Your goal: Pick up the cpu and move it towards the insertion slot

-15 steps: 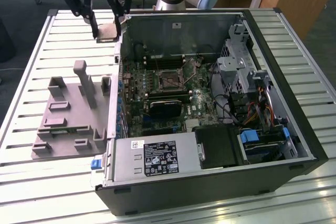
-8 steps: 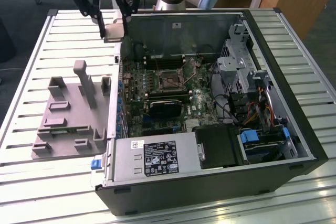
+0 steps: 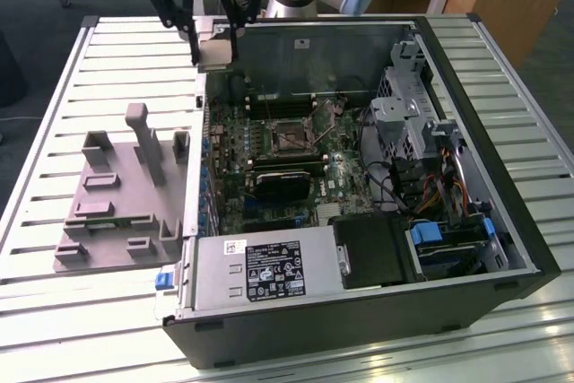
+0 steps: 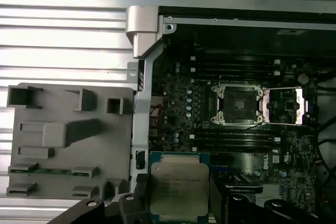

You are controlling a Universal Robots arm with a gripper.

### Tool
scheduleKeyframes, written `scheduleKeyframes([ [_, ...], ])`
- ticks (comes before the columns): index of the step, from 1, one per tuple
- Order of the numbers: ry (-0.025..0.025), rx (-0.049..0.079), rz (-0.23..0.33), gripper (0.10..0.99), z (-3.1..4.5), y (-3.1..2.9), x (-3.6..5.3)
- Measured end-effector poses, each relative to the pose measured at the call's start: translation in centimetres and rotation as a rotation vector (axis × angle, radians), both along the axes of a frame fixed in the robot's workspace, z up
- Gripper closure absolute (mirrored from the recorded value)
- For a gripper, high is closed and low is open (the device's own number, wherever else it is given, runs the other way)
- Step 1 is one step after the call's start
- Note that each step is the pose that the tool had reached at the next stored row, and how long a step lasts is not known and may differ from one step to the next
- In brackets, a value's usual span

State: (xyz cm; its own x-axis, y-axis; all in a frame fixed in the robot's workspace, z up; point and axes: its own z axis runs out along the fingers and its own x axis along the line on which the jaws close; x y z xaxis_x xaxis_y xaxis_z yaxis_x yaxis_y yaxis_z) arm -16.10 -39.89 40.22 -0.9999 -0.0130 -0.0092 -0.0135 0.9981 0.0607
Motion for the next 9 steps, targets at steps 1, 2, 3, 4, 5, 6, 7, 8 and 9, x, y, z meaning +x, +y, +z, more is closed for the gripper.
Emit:
scheduleKeyframes([
  [1, 0.0, 0.0, 0.0, 0.549, -0.03, 0.0, 0.71],
  [2, -0.0001, 0.0, 0.0, 0.549, -0.04, 0.01, 1.04],
  [3, 0.0, 0.0, 0.0, 0.549, -0.06, 0.01, 1.67],
  [4, -0.0001, 0.0, 0.0, 0.549, -0.08, 0.02, 1.97],
  [5, 0.0, 0.0, 0.0, 0.549, -0.09, 0.03, 2.23],
  [6, -0.0001, 0.0, 0.001, 0.549, -0.1, 0.06, 2.46],
  [7, 0.0, 0.0, 0.001, 0.549, -0.12, 0.09, 2.71],
  [8, 0.0, 0.0, 0.001, 0.549, -0.14, 0.13, 2.95],
  [9, 0.0, 0.0, 0.002, 0.549, -0.16, 0.16, 3.19],
])
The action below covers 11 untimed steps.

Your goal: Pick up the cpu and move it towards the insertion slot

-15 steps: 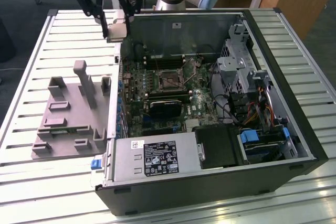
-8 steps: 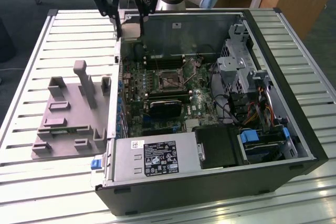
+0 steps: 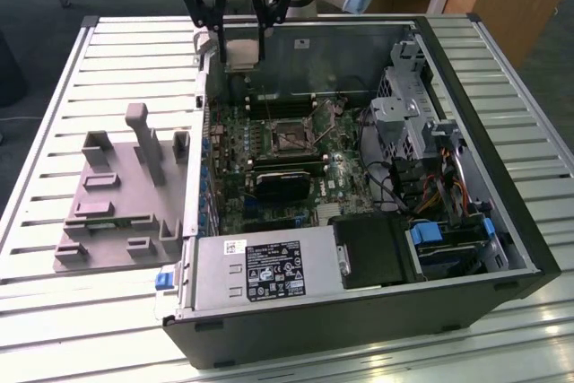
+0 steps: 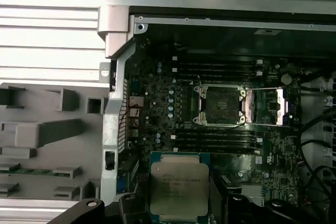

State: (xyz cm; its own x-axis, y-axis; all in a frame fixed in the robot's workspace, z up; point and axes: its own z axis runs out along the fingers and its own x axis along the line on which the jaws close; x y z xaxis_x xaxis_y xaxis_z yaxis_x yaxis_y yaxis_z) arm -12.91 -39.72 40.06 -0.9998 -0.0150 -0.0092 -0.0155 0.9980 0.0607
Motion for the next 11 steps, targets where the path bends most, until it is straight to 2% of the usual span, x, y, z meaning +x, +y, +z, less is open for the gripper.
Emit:
scheduleKeyframes([
  [6, 0.0, 0.0, 0.003, 0.549, -0.18, 0.29, 1.43],
  [11, 0.0, 0.0, 0.009, 0.549, -0.33, 0.62, 2.21],
])
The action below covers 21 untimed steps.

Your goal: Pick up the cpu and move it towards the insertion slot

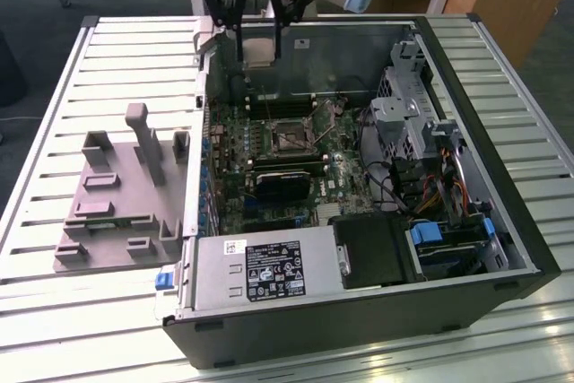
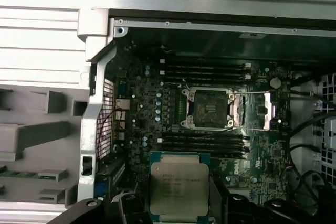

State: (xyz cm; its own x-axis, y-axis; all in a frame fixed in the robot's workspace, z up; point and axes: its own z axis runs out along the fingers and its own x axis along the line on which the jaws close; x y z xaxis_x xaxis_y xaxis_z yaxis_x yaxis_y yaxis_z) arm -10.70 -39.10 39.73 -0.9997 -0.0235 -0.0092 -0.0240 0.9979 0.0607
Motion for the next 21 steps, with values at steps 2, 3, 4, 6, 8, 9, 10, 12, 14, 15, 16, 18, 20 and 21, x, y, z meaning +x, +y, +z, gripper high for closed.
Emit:
scheduleKeyframes([
  [2, 0.0, 0.0, 0.003, 0.549, -0.06, 0.14, 0.27],
  [3, -0.0001, 0.0, 0.004, 0.549, -0.09, 0.22, 0.4],
  [4, -0.0001, 0.0, 0.005, 0.549, -0.12, 0.29, 0.52],
  [6, 0.0, 0.0, 0.008, 0.549, -0.17, 0.45, 0.75],
  [8, -0.0001, 0.0, 0.011, 0.549, -0.24, 0.61, 0.93],
  [9, -0.0001, 0.0, 0.013, 0.549, -0.27, 0.69, 1.01],
  [10, 0.0, 0.0, 0.015, 0.549, -0.3, 0.77, 1.09],
  [12, 0.0, 0.0, 0.018, 0.549, -0.36, 0.92, 1.24],
  [14, 0.0, 0.0, 0.022, 0.549, -0.43, 1.08, 1.4],
  [15, 0.0, 0.0, 0.024, 0.549, -0.46, 1.17, 1.48],
  [16, -0.0001, 0.0, 0.025, 0.549, -0.5, 1.25, 1.56],
  [18, 0.0, 0.0, 0.029, 0.549, -0.56, 1.42, 1.71],
  [20, 0.0, 0.0, 0.033, 0.549, -0.64, 1.6, 1.85],
  [21, 0.0, 0.0, 0.035, 0.549, -0.67, 1.69, 1.91],
])
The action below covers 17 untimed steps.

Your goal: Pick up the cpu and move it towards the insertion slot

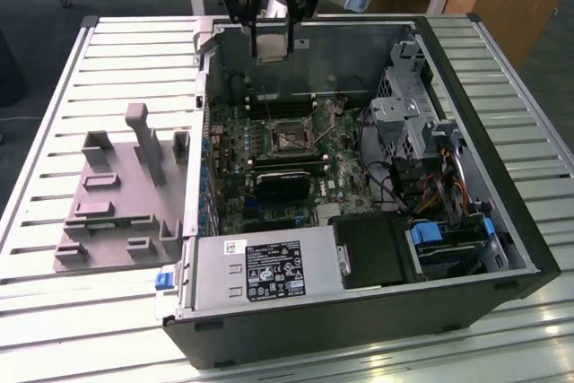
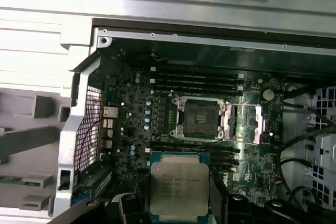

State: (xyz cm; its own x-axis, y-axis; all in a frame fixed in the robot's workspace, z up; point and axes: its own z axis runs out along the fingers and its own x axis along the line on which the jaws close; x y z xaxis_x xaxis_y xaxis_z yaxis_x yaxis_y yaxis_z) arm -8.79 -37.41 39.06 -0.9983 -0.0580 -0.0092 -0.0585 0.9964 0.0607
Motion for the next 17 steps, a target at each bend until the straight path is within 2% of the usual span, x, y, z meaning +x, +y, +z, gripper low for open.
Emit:
scheduleKeyframes([
  [9, 0.0, 0.0, 0.016, 0.549, -0.34, 0.85, 0.58],
  [17, 0.0, 0.0, 0.025, 0.549, -0.76, 1.53, 1.69],
])
